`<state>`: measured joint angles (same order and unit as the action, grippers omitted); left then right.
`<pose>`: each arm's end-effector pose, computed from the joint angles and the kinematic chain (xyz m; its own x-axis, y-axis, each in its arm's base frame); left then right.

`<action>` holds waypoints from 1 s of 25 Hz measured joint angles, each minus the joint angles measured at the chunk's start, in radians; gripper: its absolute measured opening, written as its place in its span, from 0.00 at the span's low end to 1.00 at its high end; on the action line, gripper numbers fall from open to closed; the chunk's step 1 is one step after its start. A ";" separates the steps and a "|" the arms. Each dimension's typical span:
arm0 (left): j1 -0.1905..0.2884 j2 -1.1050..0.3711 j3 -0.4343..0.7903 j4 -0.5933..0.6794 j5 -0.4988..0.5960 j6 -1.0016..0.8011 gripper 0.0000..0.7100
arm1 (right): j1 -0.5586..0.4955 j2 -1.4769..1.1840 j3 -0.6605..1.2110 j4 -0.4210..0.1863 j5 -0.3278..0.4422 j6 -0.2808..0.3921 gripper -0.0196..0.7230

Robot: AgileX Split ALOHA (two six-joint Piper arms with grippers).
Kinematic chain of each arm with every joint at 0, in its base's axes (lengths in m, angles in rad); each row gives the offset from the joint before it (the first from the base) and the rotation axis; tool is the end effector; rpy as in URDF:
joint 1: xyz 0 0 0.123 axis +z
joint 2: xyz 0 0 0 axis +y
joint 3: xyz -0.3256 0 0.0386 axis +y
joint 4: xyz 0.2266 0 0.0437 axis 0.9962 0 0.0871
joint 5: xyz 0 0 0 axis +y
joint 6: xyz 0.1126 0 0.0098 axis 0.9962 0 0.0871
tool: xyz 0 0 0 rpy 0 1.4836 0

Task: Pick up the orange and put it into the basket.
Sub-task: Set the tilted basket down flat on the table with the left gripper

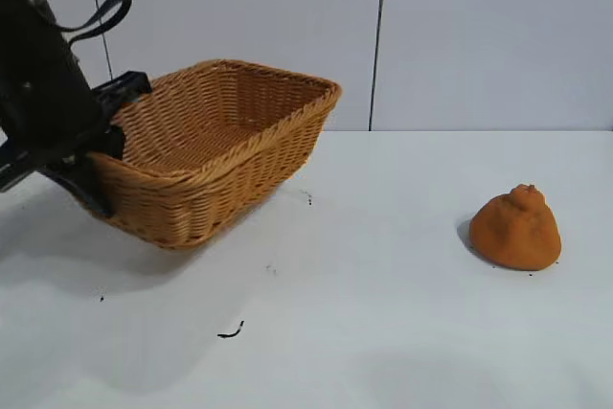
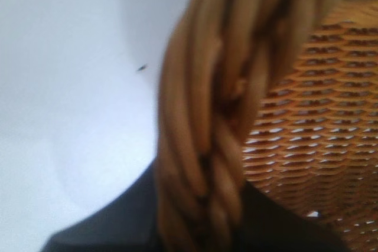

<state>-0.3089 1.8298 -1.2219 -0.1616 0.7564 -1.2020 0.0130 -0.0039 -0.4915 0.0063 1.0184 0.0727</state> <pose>0.3438 -0.1228 0.2270 -0.5487 -0.8355 0.0288 -0.7989 0.5138 -0.3127 -0.0447 0.0000 0.2587 -0.4222 0.0704 -0.9037 0.0142 0.9974 0.0711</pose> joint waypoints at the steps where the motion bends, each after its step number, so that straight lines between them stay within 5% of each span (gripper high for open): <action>1: 0.014 0.000 -0.017 -0.020 0.014 0.056 0.13 | 0.000 0.000 0.000 0.000 0.000 0.000 0.91; 7: 0.110 0.052 -0.155 -0.084 0.165 0.471 0.13 | 0.000 0.000 0.000 0.000 0.000 0.000 0.91; 14: 0.127 0.154 -0.312 -0.092 0.324 0.911 0.13 | 0.000 0.000 0.000 0.000 -0.001 0.000 0.91; 25: 0.127 0.277 -0.335 -0.109 0.325 1.102 0.13 | 0.000 0.000 0.000 0.002 -0.001 0.000 0.91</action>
<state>-0.1824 2.1069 -1.5571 -0.2706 1.0816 -0.1003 0.0130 -0.0039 -0.4915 0.0081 1.0172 0.0727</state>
